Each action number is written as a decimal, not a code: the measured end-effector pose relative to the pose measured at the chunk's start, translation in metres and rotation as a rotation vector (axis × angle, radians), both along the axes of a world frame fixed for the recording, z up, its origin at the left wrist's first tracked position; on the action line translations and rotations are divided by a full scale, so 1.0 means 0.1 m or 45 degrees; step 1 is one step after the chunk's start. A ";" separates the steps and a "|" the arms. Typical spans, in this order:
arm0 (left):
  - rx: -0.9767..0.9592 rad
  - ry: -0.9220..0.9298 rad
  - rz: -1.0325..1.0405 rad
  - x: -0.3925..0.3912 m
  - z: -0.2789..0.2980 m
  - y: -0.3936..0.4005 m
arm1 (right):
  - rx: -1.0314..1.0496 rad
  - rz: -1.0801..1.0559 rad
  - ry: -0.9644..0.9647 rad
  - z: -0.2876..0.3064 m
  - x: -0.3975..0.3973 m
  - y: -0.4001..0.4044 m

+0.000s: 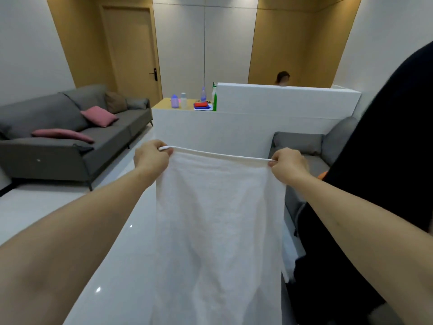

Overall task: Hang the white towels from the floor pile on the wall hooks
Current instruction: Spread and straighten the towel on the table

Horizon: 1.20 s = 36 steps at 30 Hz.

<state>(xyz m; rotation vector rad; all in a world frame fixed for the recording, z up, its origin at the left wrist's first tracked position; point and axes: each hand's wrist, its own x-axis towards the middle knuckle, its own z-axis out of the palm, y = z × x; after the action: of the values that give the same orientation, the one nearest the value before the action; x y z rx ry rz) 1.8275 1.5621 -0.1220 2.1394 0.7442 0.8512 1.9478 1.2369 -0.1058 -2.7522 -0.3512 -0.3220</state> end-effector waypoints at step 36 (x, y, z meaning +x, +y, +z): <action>-0.081 0.627 -0.069 -0.80 -2.16 -0.41 | -0.077 0.139 0.406 -2.35 -0.49 -0.50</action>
<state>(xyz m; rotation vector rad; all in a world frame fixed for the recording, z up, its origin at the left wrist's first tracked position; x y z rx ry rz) 1.7472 1.5210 -0.3376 2.3237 0.9341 0.2617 1.8992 1.1864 -0.3411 -2.7678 -0.4281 0.1573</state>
